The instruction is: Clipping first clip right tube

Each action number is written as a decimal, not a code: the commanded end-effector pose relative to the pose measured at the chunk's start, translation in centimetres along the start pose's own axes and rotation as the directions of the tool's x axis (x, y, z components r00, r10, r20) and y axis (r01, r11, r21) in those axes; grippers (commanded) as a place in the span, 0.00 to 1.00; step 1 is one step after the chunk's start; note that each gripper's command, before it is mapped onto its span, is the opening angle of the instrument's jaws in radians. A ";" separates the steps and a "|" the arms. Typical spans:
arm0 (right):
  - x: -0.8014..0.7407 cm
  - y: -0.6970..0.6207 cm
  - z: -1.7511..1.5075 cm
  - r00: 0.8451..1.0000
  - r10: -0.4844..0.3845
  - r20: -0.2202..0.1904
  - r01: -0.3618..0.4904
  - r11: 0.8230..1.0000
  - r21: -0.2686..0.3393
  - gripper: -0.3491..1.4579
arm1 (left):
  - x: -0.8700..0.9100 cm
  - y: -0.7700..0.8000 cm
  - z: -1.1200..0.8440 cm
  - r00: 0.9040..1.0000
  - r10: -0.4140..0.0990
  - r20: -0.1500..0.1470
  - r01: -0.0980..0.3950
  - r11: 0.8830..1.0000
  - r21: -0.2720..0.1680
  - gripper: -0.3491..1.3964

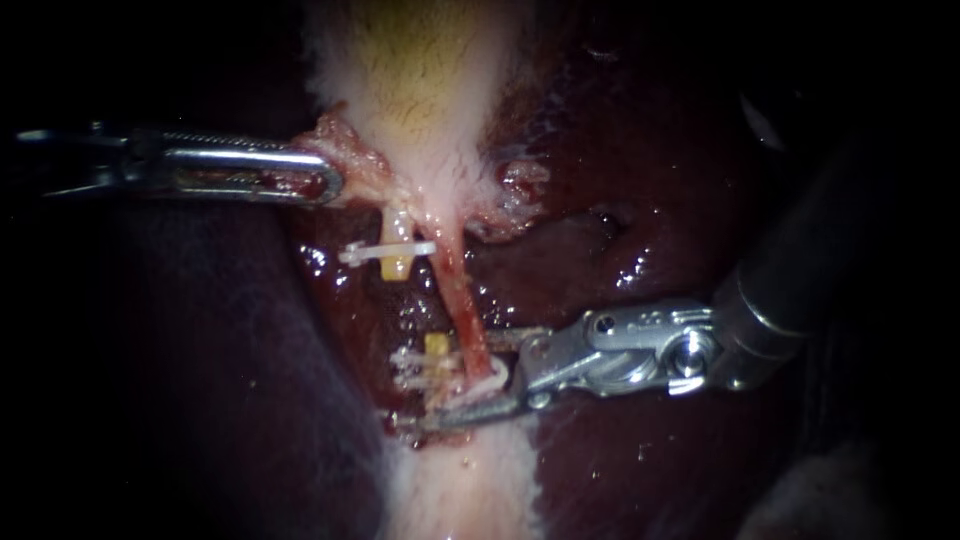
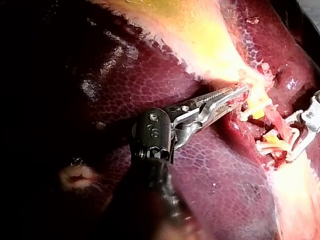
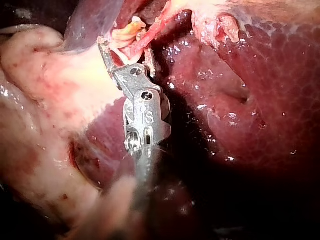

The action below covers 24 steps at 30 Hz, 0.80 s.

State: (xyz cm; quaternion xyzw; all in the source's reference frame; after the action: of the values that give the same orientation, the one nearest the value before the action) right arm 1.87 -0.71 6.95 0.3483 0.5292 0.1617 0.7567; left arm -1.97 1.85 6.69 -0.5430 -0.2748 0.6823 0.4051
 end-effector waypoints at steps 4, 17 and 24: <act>0.09 -0.19 -0.02 1.000 0.018 -0.019 -0.017 0.999 0.052 0.44 | 0.00 -0.01 0.00 1.000 0.000 0.000 0.000 1.000 -0.001 0.00; 0.12 -0.44 0.02 1.000 0.012 0.004 -0.012 0.991 0.133 0.43 | 0.00 -0.04 0.00 1.000 0.000 0.000 0.000 1.000 -0.001 0.00; 0.13 -0.37 -0.01 0.996 0.089 0.015 -0.090 0.987 0.132 0.37 | 0.00 -0.05 0.00 1.000 0.000 0.000 0.000 1.000 -0.001 0.00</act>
State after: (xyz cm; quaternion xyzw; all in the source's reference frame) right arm 1.86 -0.88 6.60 0.4286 0.5142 0.1674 0.7238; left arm -1.95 1.87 6.74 -0.5432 -0.2752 0.6822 0.4047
